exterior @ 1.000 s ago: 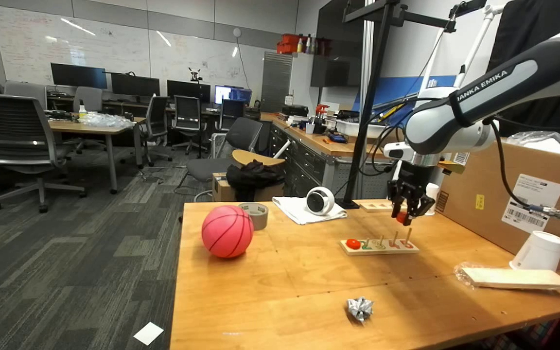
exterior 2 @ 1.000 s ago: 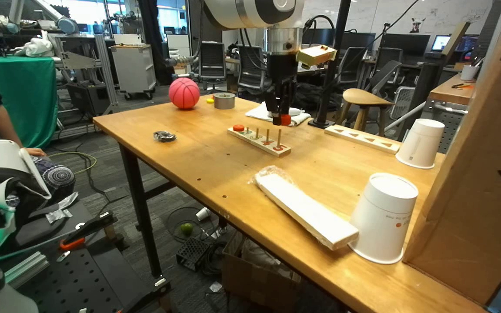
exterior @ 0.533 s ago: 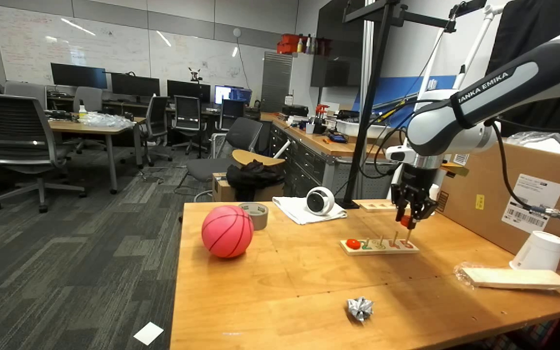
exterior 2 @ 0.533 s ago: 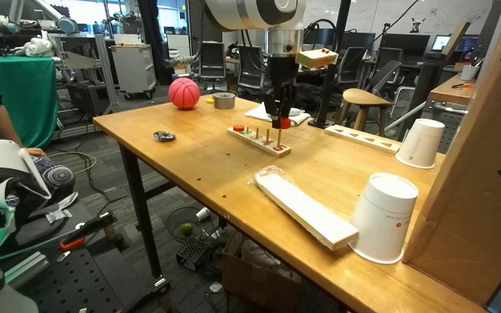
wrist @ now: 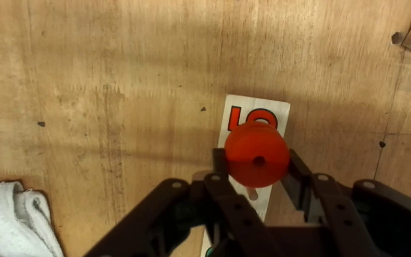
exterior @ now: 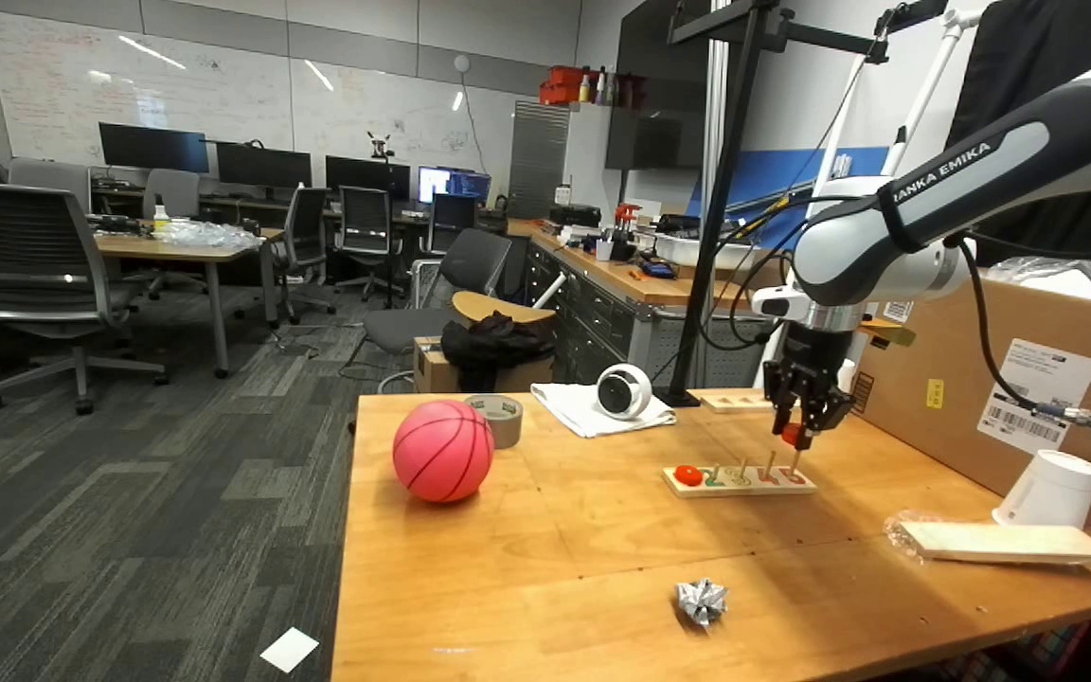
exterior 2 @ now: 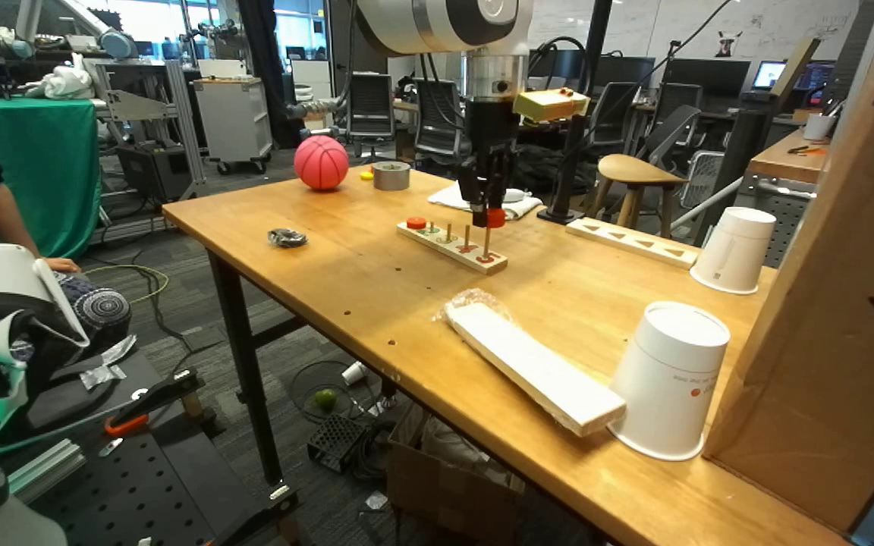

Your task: Pick up the orange objects and place them at the end of the wooden object

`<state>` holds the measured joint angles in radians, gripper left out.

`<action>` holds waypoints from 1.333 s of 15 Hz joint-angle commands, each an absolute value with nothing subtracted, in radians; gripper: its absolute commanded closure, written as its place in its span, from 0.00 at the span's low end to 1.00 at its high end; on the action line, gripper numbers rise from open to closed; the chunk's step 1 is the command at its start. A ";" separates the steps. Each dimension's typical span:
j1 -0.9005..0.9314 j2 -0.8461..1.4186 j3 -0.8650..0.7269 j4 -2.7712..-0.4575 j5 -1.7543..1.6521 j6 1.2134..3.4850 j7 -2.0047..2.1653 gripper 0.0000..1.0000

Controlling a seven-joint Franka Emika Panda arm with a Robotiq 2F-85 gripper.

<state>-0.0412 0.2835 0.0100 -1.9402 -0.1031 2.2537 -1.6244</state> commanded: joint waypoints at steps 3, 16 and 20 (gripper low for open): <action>-0.048 0.258 0.010 -1.959 -0.129 2.235 -1.600 0.83; -0.052 0.248 0.019 -1.995 -0.100 2.245 -1.609 0.83; -0.055 0.257 0.026 -2.014 -0.085 2.251 -1.620 0.83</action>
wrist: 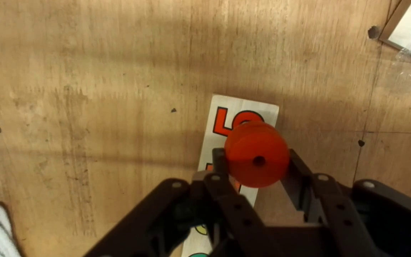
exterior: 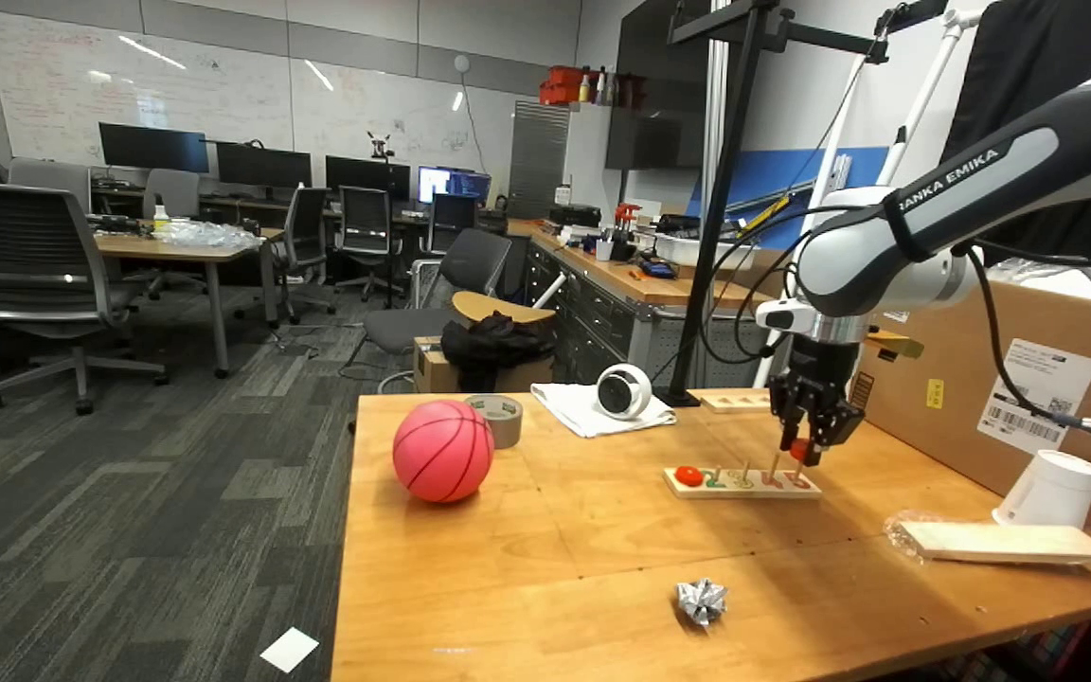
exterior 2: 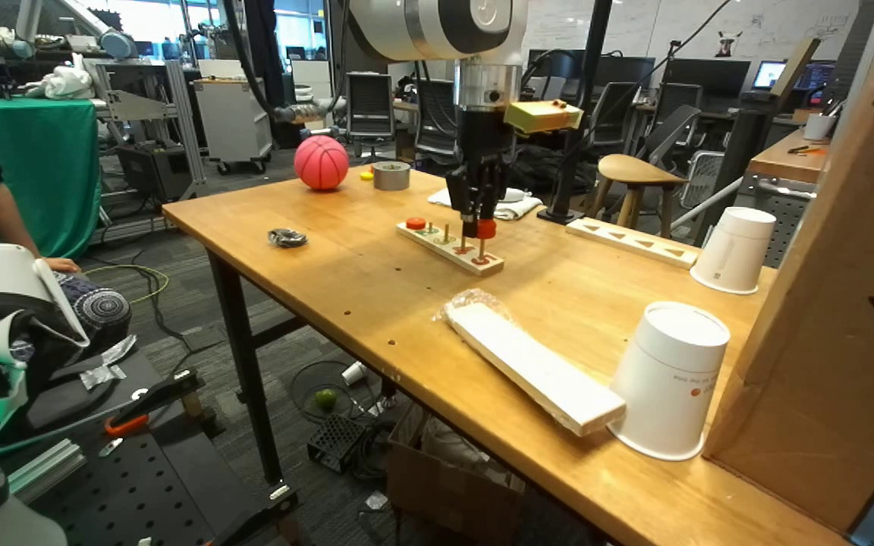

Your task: Pick up the orange objects and place them at the end of the wooden object

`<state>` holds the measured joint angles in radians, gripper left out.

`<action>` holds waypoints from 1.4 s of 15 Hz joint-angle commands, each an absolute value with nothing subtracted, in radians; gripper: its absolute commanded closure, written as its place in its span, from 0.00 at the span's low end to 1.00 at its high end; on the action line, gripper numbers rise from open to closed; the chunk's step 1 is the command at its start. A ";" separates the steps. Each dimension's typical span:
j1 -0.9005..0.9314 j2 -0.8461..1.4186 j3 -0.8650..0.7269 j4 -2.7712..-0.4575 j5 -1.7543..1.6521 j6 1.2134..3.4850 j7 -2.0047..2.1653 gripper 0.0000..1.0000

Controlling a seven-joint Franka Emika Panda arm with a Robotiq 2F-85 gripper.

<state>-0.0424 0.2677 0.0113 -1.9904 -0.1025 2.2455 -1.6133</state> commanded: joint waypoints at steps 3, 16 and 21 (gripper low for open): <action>-0.056 0.262 0.030 -2.017 -0.071 2.257 -1.626 0.83; 0.001 0.244 0.165 -2.021 0.027 2.434 -1.706 0.00; 0.042 0.301 0.214 -1.988 0.031 2.412 -1.722 0.00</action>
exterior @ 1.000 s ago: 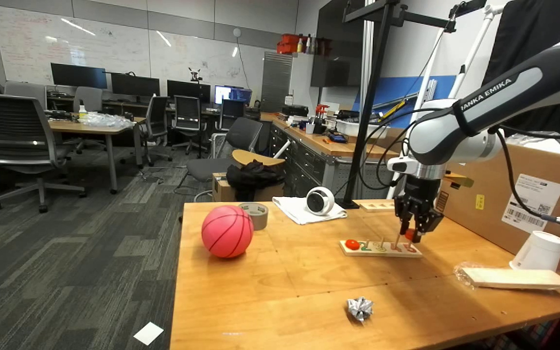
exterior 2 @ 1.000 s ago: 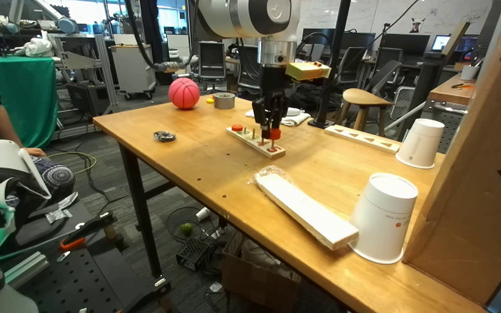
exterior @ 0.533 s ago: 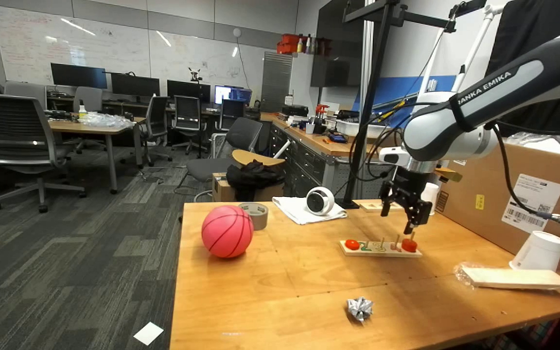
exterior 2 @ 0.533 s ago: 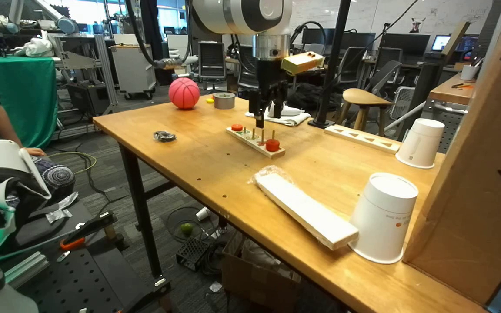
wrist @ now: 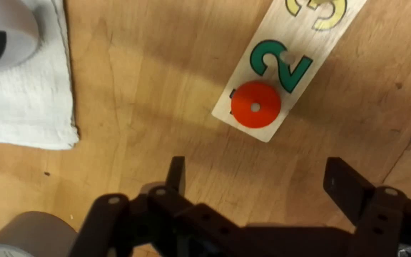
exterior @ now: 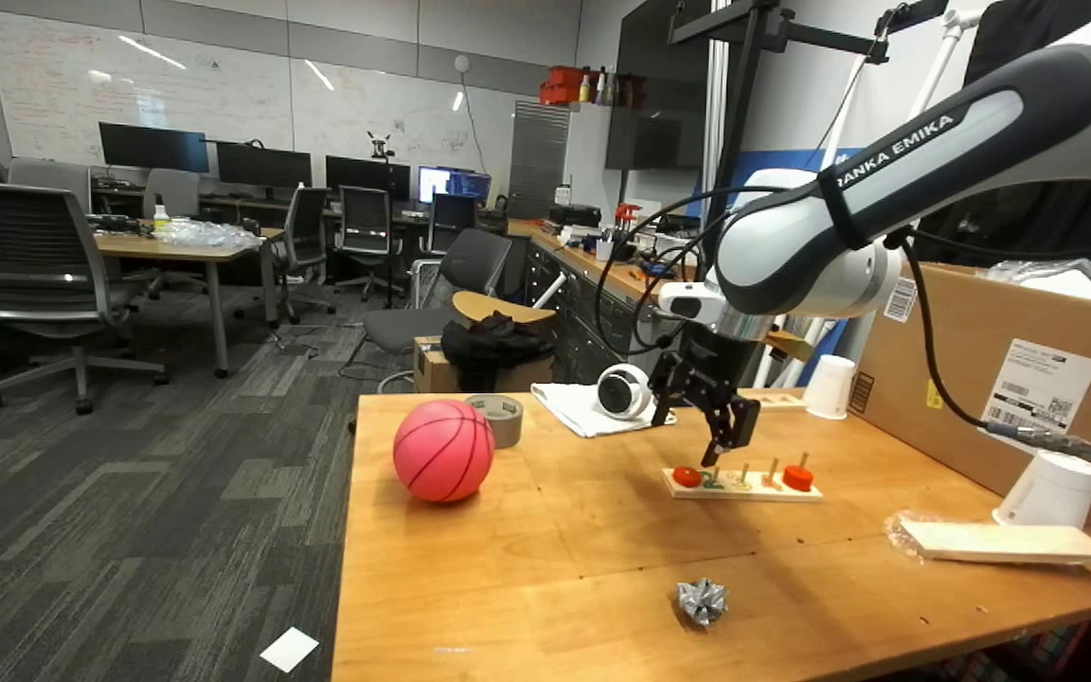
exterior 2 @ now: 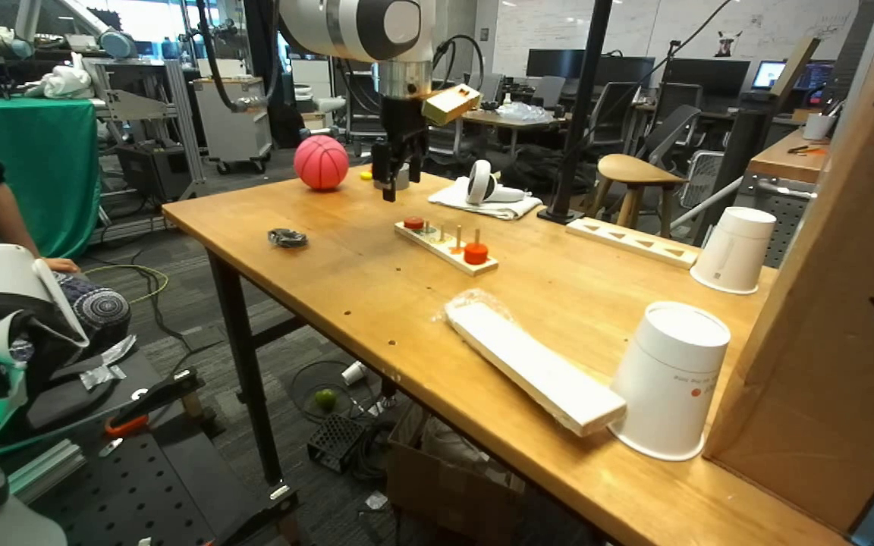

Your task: Pick up the orange objects and place them at the end of the wooden object

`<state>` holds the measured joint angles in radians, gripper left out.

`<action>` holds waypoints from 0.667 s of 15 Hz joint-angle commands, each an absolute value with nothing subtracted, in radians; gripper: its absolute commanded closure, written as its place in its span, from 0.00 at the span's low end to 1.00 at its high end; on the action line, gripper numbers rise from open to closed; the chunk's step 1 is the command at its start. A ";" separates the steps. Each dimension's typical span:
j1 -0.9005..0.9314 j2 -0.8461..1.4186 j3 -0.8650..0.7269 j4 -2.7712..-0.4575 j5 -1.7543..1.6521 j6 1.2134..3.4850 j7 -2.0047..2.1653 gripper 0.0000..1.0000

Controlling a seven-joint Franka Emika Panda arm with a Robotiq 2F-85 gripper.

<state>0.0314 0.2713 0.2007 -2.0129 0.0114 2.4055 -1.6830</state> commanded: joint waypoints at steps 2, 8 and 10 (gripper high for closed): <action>0.051 0.322 0.217 -1.973 0.021 2.401 -1.718 0.00; 0.056 0.382 0.194 -1.904 -0.025 2.361 -1.692 0.00; 0.057 0.398 0.183 -1.889 -0.042 2.350 -1.681 0.00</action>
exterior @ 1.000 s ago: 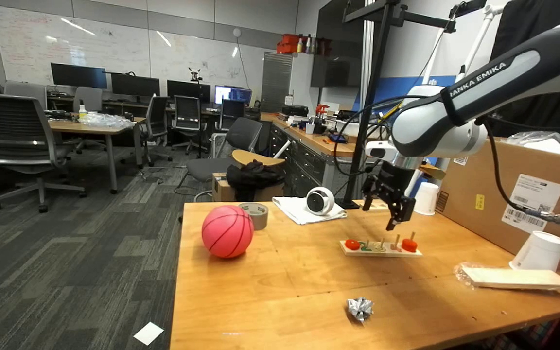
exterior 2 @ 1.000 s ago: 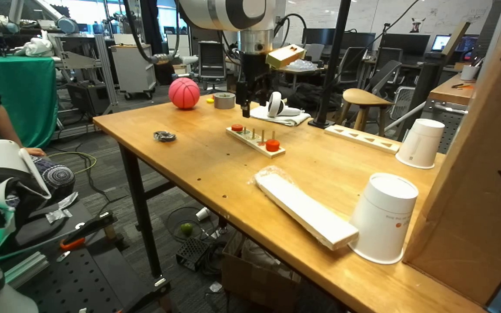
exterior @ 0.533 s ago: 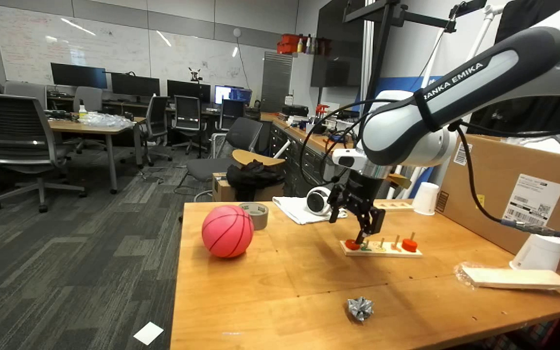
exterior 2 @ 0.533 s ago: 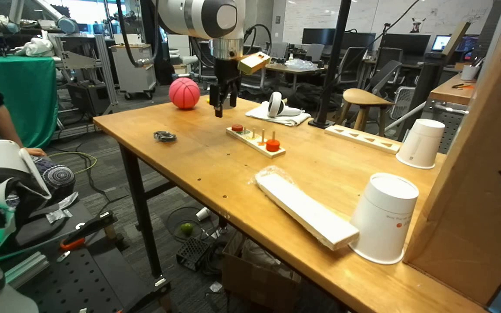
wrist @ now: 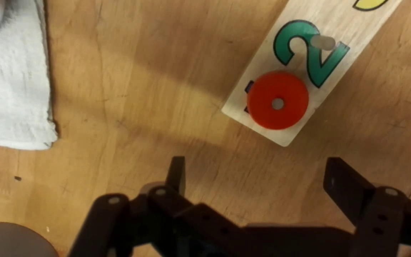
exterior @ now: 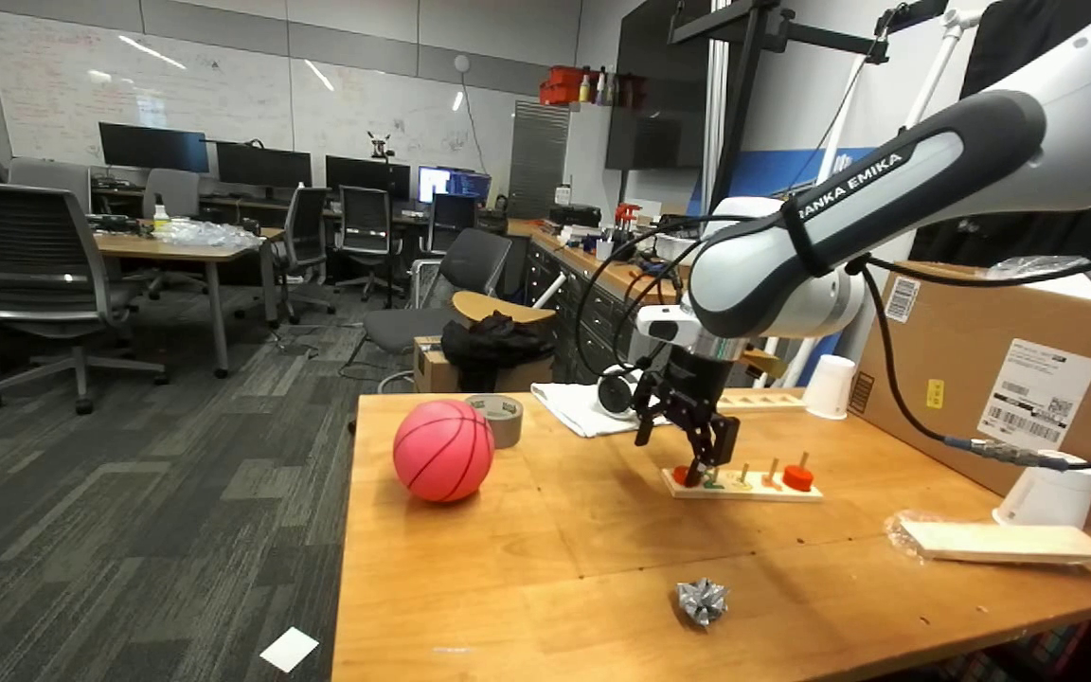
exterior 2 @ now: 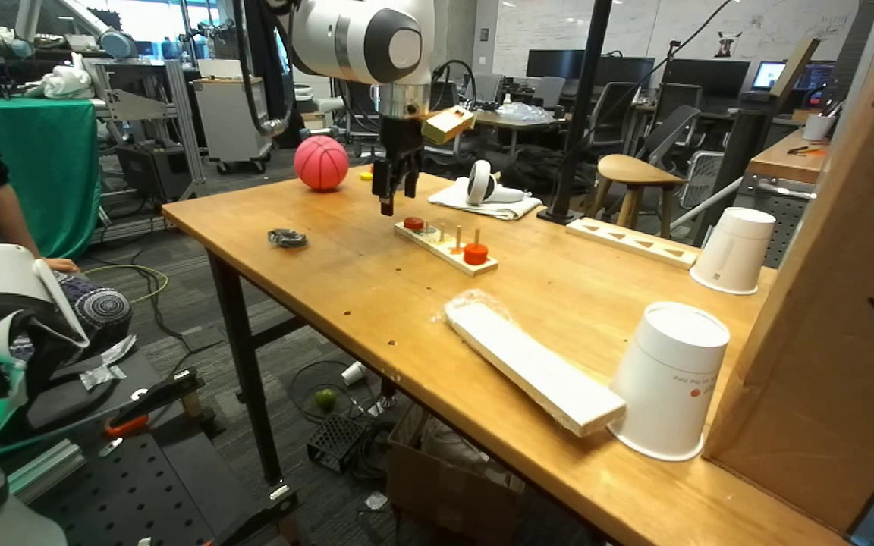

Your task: Pick up the orange objects and place them at the end of the wooden object

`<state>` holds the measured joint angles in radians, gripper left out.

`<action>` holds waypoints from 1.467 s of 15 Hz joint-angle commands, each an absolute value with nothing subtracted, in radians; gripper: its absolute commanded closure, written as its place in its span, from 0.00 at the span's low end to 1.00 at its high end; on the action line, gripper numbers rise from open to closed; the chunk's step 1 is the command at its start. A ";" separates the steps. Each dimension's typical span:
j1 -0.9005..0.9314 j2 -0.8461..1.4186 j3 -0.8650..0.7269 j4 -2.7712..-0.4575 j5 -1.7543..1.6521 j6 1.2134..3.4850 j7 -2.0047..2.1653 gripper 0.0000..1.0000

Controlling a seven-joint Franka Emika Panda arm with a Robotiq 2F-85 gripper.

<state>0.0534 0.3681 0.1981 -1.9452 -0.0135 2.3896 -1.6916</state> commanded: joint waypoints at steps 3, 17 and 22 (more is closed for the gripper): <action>0.054 0.408 0.169 -1.882 -0.058 2.332 -1.671 0.00; 0.048 0.404 0.148 -1.895 -0.063 2.330 -1.661 0.38; 0.048 0.403 0.148 -1.896 -0.070 2.322 -1.660 0.78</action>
